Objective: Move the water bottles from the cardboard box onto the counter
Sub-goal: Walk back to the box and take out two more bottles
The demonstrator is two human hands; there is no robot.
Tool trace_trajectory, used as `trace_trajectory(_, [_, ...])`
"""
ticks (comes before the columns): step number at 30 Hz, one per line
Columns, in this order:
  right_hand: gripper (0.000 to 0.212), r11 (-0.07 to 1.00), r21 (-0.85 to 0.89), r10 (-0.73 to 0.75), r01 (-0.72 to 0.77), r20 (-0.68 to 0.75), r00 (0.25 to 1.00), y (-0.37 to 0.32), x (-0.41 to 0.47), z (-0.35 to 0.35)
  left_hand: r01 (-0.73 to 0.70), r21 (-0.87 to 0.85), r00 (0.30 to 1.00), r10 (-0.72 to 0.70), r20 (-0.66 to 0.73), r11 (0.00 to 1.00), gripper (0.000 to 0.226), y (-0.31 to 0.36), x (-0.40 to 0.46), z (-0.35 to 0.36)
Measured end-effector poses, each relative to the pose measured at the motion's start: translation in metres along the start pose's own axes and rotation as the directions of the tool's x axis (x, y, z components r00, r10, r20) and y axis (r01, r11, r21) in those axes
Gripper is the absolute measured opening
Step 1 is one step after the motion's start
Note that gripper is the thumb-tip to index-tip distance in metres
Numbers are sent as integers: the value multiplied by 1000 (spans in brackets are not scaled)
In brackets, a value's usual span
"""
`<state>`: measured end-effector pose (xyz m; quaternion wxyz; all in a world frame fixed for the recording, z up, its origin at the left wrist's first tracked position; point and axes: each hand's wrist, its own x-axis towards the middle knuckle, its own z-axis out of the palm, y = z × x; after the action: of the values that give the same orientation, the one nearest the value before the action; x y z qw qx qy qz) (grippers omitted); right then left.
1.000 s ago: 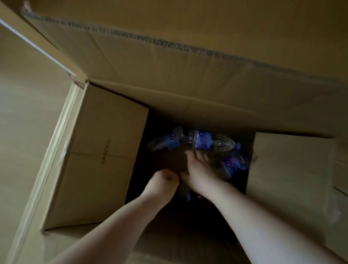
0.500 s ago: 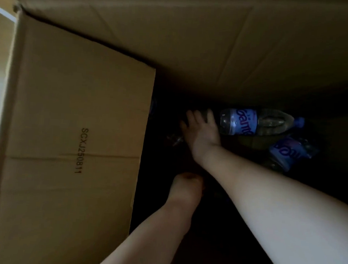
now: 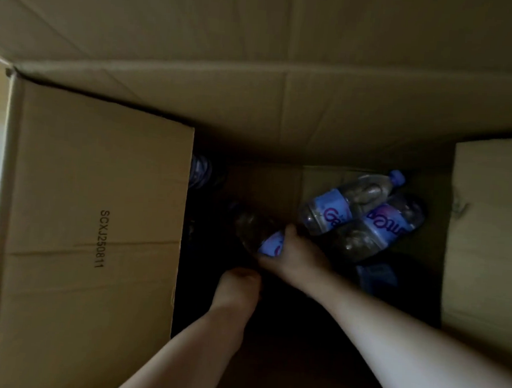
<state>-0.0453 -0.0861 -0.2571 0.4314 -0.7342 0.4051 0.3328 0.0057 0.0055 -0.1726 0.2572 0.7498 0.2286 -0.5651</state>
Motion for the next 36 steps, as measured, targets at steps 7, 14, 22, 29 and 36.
trace_trajectory(7, [73, 742, 663, 138, -97, -10, 990, -9, -70, -30, 56, -281, 998, -48, 36, 958, 36, 23, -40, -3])
trace_trajectory(14, [74, 664, 747, -98, 25, 54, 994, -37, -132, -58, -227, -301, 951, 278, 136, 926, 80, 60, -66, -20])
trace_trajectory(22, [43, 392, 906, -259, -161, 277, 925, -48, -171, -85, -107, -312, 854, 248, 458, 944, 68, 63, -85, -55])
trace_trajectory(29, [65, 555, 831, -55, -39, 83, 995, -65, -158, -53, -273, -137, 961, 265, -75, 952, 70, 54, -86, -20])
trace_trajectory(36, [37, 560, 784, -62, -269, 363, 930, -19, -113, -66, -262, -50, 943, 244, -226, 964, 64, 42, -49, -21])
